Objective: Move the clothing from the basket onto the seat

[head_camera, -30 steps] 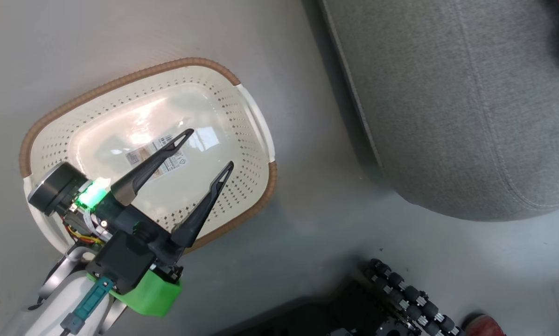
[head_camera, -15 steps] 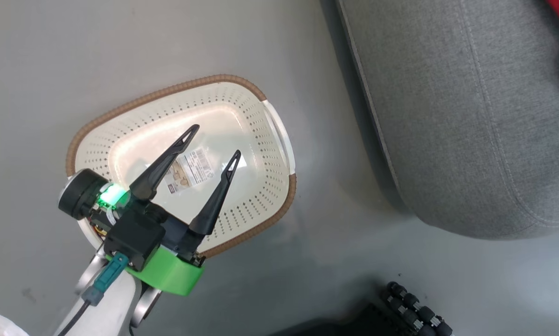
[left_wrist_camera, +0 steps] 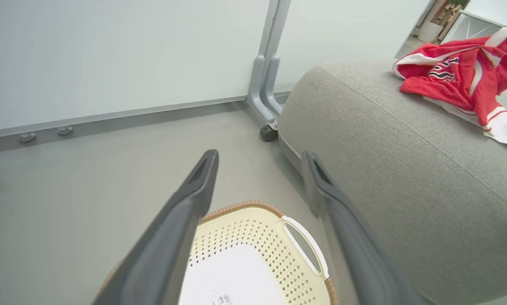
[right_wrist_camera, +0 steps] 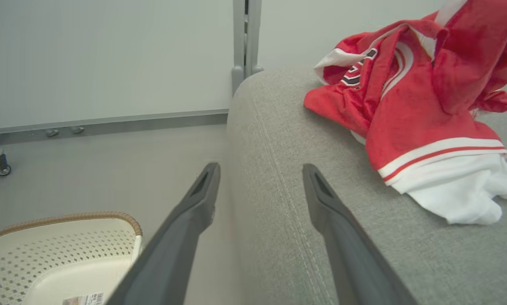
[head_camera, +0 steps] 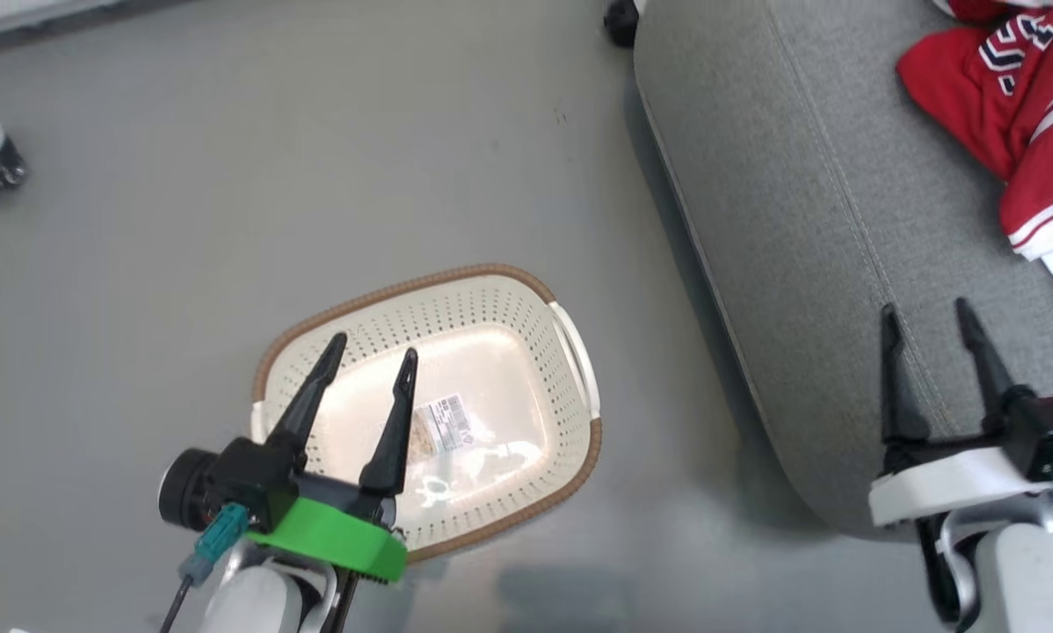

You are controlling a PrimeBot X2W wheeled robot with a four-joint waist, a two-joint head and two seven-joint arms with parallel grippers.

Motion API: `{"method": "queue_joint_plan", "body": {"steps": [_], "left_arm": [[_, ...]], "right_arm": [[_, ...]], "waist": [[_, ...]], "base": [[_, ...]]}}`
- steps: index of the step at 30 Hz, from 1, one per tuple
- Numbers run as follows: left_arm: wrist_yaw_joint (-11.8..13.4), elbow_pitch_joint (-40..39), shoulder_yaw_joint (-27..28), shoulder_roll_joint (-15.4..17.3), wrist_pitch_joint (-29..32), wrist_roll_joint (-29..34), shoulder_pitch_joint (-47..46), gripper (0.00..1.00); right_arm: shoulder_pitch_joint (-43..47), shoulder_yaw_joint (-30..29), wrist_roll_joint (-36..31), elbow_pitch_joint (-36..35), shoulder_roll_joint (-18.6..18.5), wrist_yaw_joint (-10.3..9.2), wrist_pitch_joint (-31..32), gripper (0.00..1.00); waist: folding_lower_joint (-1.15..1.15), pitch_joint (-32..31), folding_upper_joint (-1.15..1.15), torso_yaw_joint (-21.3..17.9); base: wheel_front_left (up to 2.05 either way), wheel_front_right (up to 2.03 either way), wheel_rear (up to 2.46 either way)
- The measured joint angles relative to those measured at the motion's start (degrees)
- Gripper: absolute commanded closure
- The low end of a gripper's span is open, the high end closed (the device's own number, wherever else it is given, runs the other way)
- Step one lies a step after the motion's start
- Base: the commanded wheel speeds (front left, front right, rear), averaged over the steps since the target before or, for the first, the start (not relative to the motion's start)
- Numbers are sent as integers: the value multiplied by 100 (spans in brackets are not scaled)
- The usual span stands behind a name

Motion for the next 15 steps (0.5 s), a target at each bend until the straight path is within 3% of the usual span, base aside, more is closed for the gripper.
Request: {"method": "queue_joint_plan", "body": {"steps": [9, 15], "left_arm": [[-1, 404, 746, -289, 1, 108, 683, 0], [-1, 344, 1166, -390, 1, 361, 1125, 0]], "right_arm": [[553, 1085, 112, 121, 2, 0, 0, 0], [906, 1149, 42, -88, -1, 0, 0, 0]], "waist": [[0, -1027, 0, 523], [0, -1655, 0, 870]], "base": [[0, 0, 0], [0, 0, 0]]}}
